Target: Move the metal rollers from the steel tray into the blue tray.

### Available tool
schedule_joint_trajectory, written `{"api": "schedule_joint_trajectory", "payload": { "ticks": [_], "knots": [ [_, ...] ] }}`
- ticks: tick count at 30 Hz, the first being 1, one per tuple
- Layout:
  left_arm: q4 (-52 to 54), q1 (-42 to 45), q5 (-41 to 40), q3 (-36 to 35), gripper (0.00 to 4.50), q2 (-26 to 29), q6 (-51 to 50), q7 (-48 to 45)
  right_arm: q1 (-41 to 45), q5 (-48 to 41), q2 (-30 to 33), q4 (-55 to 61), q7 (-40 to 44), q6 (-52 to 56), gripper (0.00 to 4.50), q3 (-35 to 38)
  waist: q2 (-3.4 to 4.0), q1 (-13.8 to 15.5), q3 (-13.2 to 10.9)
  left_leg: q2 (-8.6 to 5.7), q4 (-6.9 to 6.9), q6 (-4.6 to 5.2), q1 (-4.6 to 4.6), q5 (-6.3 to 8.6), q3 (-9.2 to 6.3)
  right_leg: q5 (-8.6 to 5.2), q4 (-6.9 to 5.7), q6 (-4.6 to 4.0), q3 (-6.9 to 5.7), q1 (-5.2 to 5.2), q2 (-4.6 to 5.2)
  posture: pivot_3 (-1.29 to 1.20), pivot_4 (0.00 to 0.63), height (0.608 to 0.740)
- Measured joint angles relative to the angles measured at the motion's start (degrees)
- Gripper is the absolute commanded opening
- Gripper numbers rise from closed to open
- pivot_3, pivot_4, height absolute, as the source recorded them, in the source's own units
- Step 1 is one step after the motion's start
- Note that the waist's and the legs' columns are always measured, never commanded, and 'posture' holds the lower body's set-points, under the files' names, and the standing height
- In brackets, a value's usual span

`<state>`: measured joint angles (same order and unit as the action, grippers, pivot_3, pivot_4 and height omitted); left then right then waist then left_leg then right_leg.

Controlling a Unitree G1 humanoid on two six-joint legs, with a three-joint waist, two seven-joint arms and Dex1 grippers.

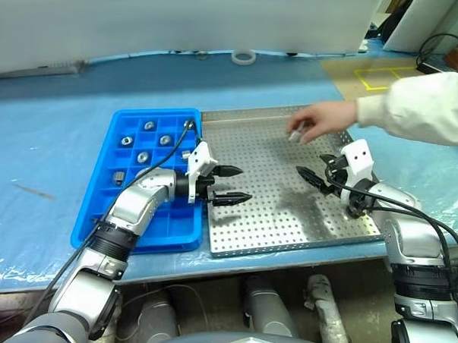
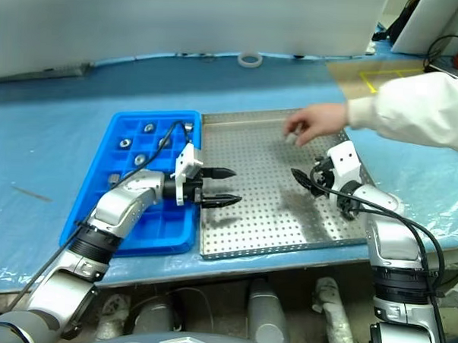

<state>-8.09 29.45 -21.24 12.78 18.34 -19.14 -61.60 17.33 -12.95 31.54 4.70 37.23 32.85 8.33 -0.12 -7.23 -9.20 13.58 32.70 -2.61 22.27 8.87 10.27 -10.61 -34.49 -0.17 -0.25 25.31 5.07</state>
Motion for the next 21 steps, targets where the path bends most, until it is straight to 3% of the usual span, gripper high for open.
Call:
{"api": "schedule_joint_trajectory", "payload": {
  "ticks": [21],
  "knots": [
    [1.6, -0.9, 0.1, 0.0, 4.0, 0.9, -0.1, 0.6, 0.3, -0.7, 0.0, 0.0, 0.2, 0.0, 3.89, -0.9, -0.01, 0.0, 0.0, -0.01, 0.0, 0.05, 0.08, 0.09, 0.0, 0.0, 0.13, 0.01, 0.0, 0.03, 0.0, -0.48, 0.15, 0.74]
  ]
}}
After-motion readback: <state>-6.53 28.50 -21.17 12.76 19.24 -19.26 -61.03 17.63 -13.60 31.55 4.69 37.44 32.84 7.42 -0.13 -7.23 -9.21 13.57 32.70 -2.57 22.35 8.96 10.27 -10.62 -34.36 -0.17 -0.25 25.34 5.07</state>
